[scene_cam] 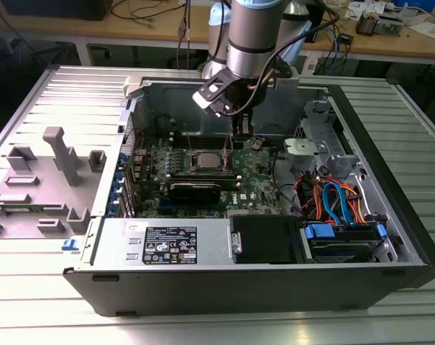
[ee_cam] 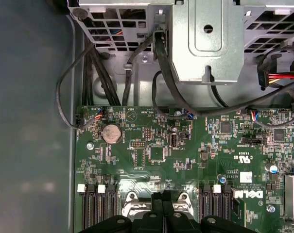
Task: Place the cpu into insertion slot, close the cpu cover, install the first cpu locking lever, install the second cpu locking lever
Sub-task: 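Close the cpu cover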
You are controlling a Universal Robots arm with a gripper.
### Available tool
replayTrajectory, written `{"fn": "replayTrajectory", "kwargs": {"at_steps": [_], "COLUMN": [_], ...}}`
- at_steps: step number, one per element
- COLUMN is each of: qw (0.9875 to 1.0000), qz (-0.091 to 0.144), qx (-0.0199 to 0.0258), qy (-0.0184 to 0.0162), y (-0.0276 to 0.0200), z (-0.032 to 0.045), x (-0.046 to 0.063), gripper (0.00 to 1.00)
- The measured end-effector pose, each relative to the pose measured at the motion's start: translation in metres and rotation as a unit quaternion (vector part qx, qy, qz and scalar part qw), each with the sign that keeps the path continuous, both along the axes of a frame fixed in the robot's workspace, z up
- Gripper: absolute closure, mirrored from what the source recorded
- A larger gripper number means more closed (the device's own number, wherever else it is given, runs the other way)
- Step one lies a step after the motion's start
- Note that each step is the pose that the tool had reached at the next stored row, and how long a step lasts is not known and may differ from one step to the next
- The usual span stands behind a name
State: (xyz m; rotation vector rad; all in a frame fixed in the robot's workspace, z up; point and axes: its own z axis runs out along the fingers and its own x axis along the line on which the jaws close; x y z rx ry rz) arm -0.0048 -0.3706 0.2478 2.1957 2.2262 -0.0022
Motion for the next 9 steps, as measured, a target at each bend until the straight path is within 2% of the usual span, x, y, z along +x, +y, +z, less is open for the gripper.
{"fn": "replayTrajectory", "kwargs": {"at_steps": [9], "qw": [1.0000], "qz": [0.000], "qx": [0.0000], "qy": [0.0000], "y": [0.0000], "z": [-0.0001], "x": [-0.0089], "gripper": [0.89]}}
